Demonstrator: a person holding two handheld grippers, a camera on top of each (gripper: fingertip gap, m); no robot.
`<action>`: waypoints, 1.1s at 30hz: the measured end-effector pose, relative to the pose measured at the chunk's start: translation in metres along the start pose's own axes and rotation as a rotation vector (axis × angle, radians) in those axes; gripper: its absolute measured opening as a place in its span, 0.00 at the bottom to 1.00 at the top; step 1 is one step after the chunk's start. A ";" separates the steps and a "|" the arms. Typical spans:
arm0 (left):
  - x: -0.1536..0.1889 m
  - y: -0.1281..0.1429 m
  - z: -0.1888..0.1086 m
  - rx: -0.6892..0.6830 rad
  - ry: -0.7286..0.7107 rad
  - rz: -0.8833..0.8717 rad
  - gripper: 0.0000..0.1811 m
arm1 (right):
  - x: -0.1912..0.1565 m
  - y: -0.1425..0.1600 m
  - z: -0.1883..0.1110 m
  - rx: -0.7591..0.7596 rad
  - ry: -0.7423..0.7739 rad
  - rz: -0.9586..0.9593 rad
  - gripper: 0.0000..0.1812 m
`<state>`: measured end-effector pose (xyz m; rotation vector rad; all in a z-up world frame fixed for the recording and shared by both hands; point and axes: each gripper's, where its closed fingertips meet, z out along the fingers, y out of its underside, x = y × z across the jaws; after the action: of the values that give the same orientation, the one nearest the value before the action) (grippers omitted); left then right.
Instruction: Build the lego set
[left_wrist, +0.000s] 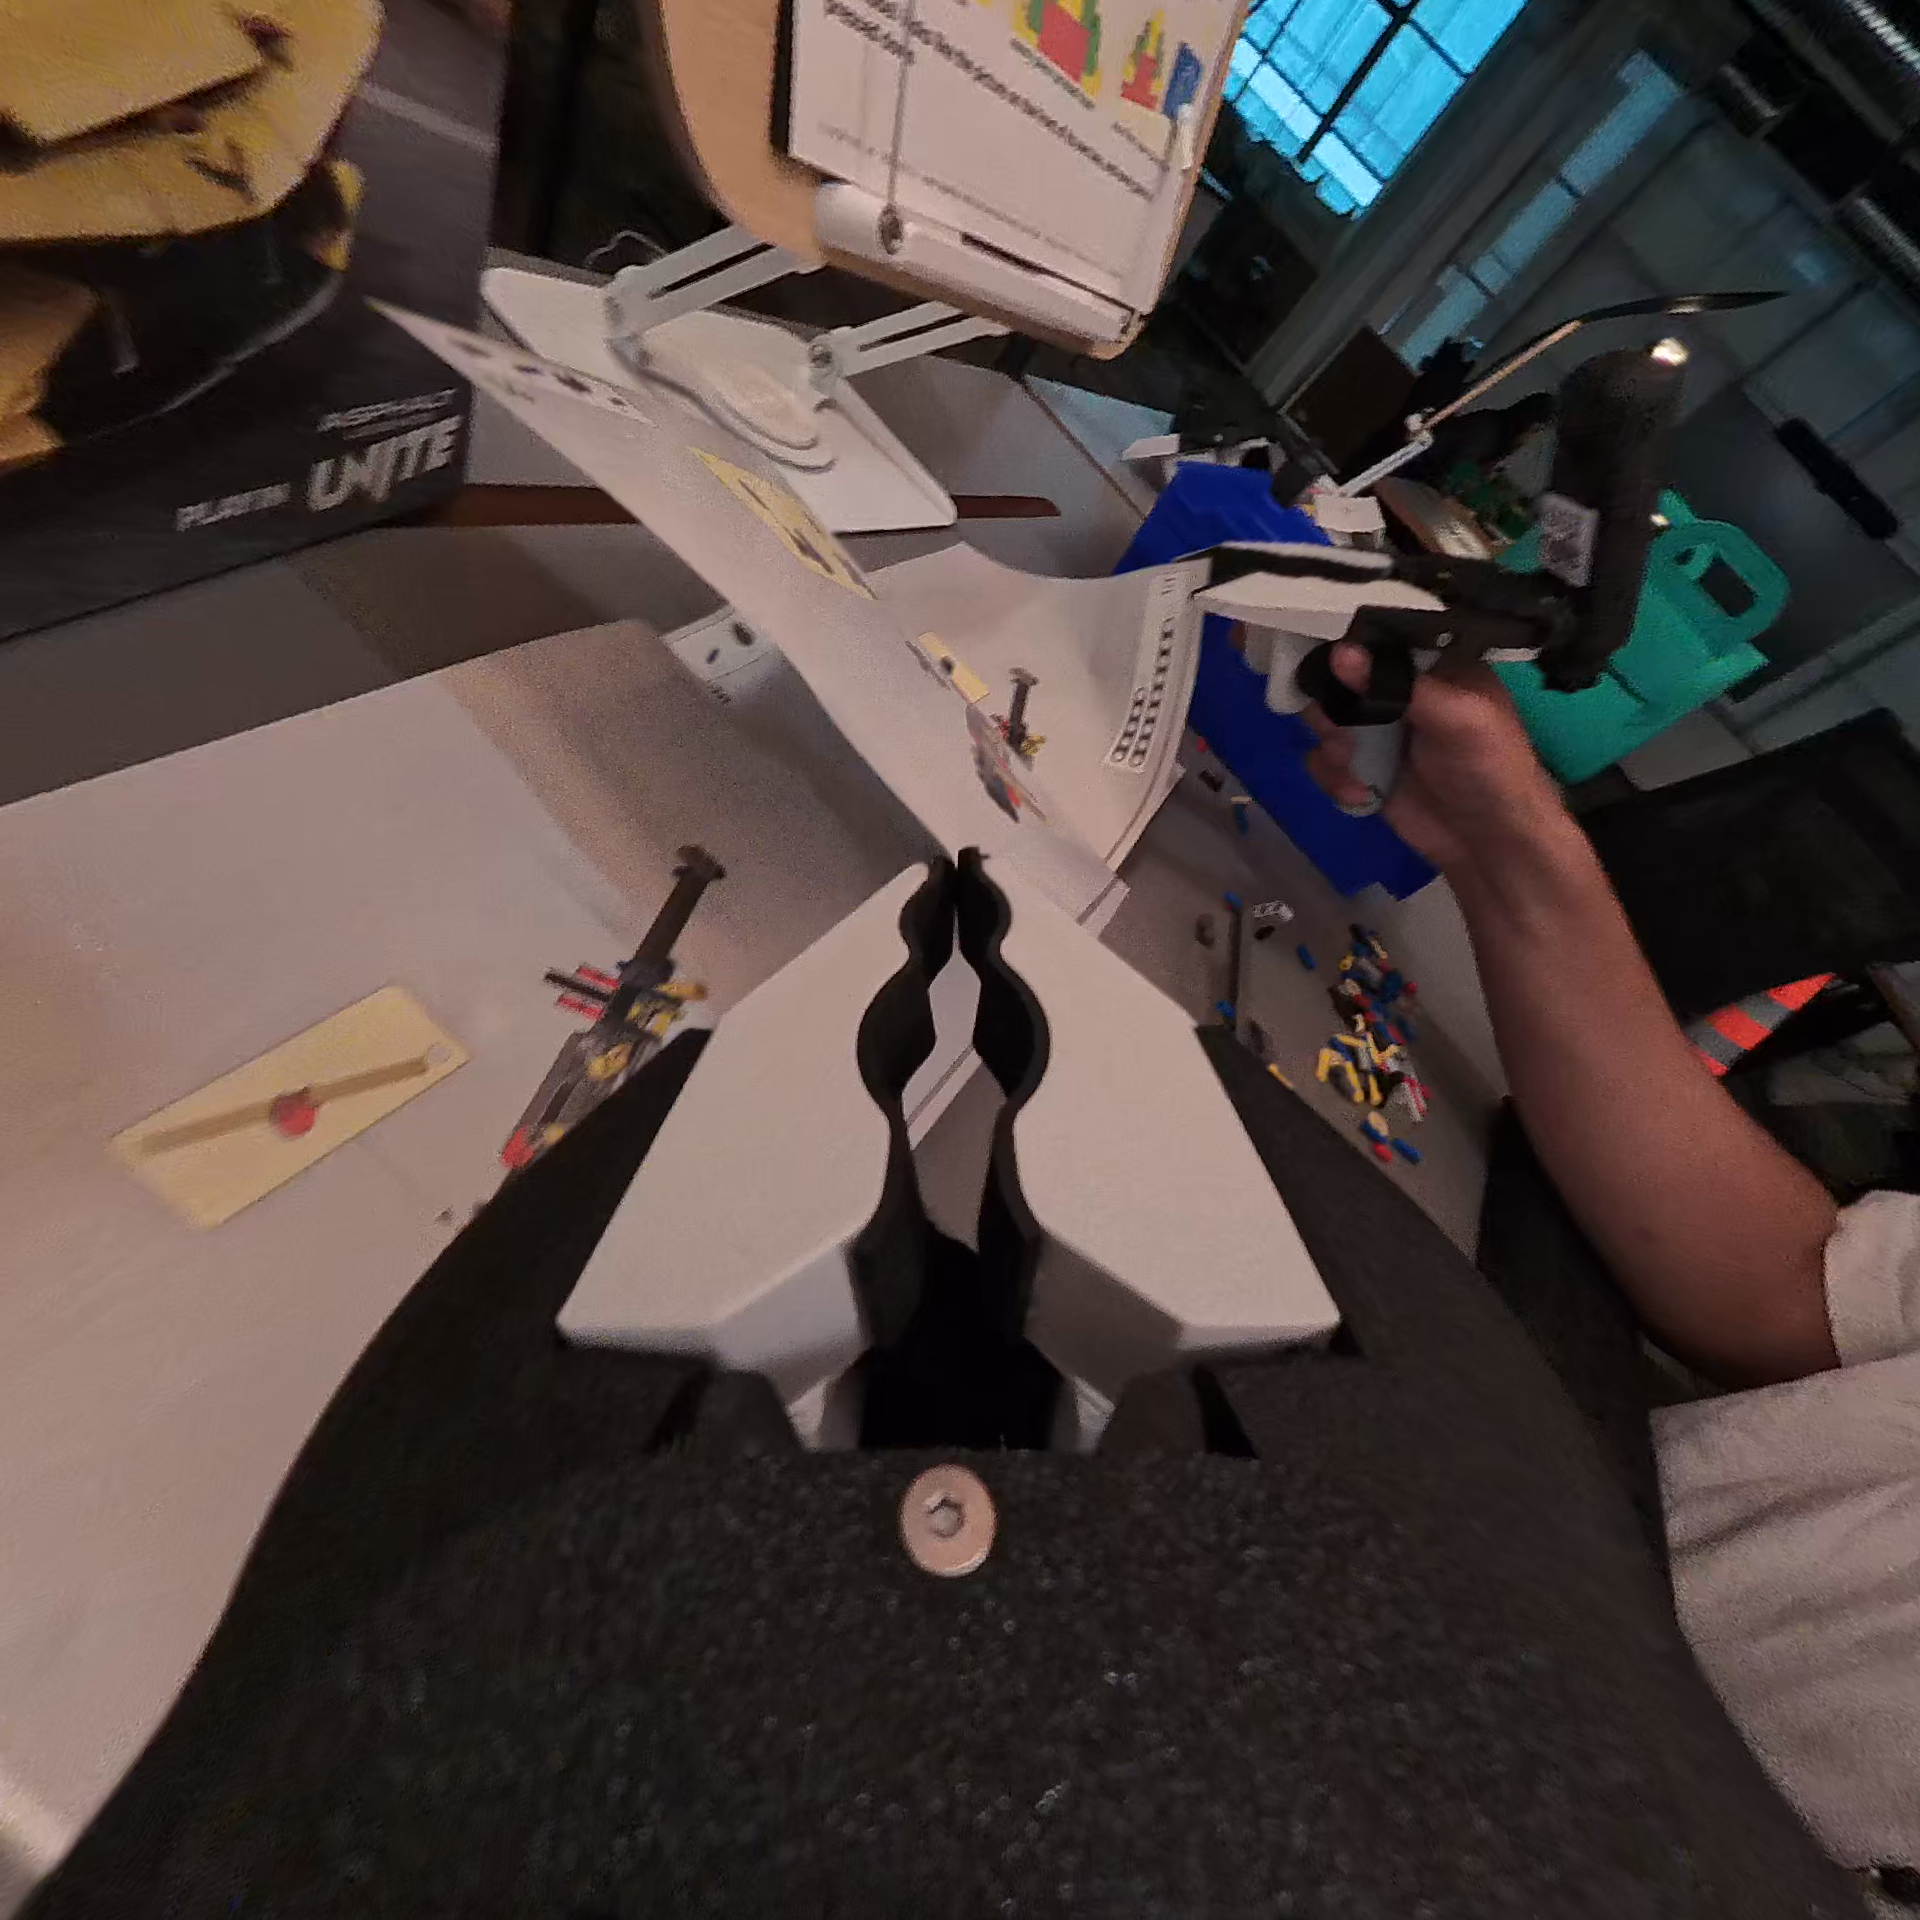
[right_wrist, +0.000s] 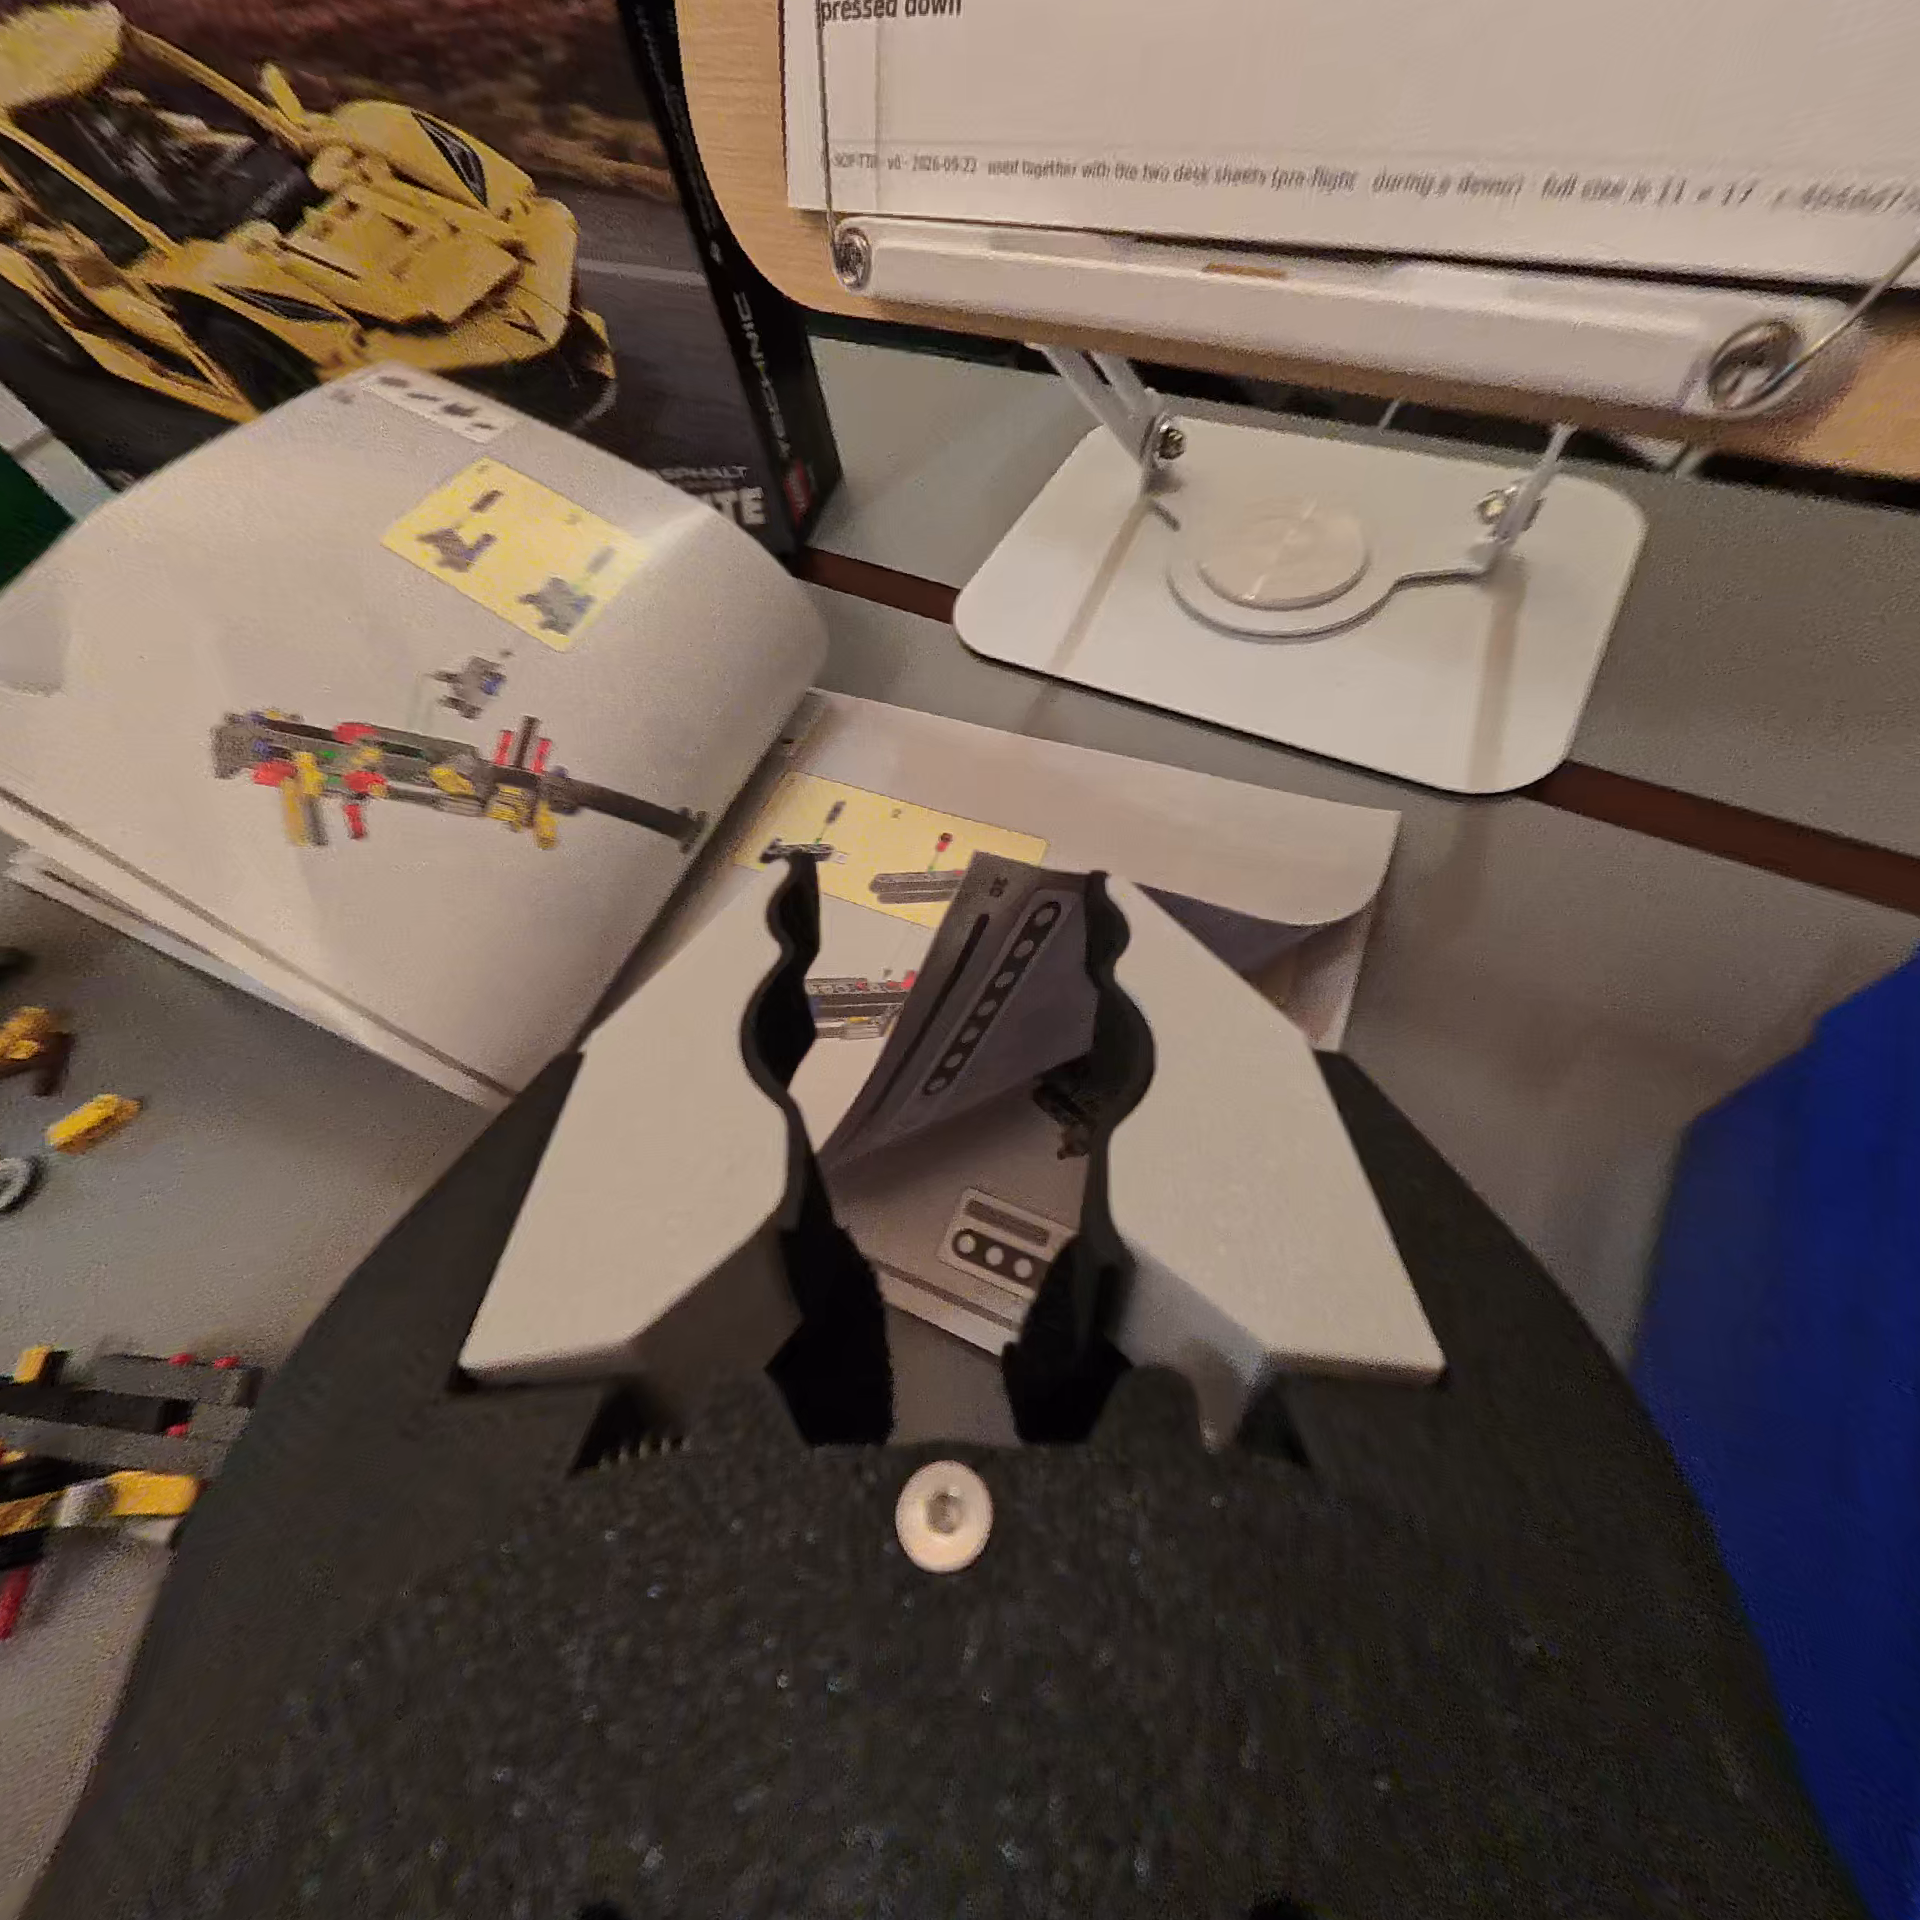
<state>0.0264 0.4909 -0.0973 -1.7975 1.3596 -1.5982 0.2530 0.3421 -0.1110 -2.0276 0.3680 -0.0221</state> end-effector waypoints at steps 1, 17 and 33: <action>-0.005 0.004 -0.009 -0.004 -0.030 -0.002 0.00 | 0.000 -0.002 -0.002 -0.008 0.038 -0.039 0.28; -0.081 0.061 -0.103 -0.148 -0.335 -0.081 0.00 | -0.126 0.077 0.087 -0.467 -0.200 -0.296 0.01; -0.041 0.018 -0.066 -0.145 -0.324 0.255 0.02 | -0.185 0.090 0.102 -0.534 -0.336 -0.472 0.00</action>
<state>-0.0362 0.5367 -0.1150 -1.7830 1.5049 -1.0507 0.0718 0.4414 -0.2112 -2.5484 -0.3610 0.1370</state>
